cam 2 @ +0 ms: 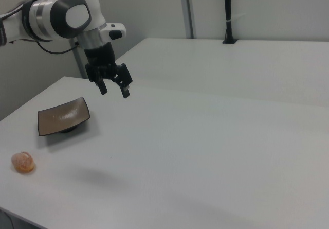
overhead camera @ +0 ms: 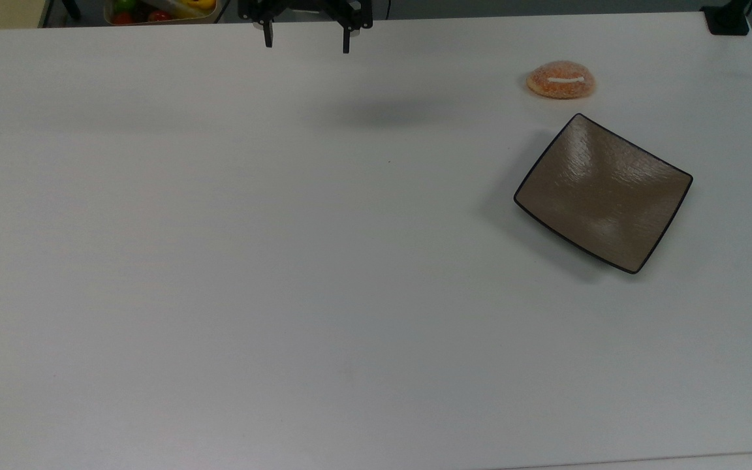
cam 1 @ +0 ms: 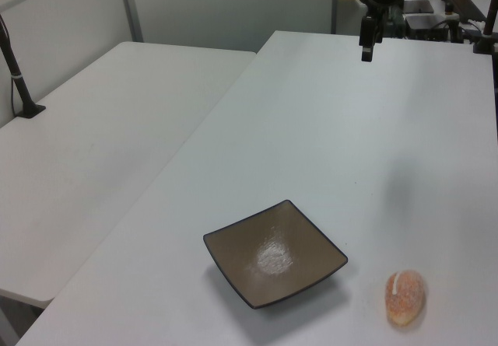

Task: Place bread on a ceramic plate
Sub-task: 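Move the open gripper across the table toward the bread roll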

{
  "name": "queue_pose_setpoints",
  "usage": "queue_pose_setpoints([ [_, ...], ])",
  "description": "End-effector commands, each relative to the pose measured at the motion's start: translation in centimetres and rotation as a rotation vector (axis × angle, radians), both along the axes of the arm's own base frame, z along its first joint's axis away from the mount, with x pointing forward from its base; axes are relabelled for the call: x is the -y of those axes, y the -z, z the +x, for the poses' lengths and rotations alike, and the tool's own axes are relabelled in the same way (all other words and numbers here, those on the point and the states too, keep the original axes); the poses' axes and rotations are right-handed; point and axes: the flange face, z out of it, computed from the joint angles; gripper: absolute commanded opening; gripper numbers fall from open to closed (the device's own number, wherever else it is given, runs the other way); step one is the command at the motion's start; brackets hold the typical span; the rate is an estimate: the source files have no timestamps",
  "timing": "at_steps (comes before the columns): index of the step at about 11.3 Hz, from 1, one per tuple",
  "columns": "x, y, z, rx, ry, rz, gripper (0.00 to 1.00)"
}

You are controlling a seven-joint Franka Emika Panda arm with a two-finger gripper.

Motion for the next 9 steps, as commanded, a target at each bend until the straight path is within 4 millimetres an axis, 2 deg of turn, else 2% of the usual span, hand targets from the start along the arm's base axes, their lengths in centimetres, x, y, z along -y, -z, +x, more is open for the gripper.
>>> queue_pose_setpoints([
  [1, -0.3, -0.3, -1.0, 0.026, 0.019, -0.016, 1.0],
  [4, 0.3, -0.6, -1.0, 0.033, 0.038, 0.008, 1.0],
  [7, -0.2, -0.1, -0.8, 0.032, 0.017, 0.008, 1.0],
  [8, -0.7, -0.2, -0.8, 0.035, 0.006, 0.008, 1.0],
  [9, -2.7, -0.6, -1.2, 0.05, -0.028, 0.01, 1.0],
])
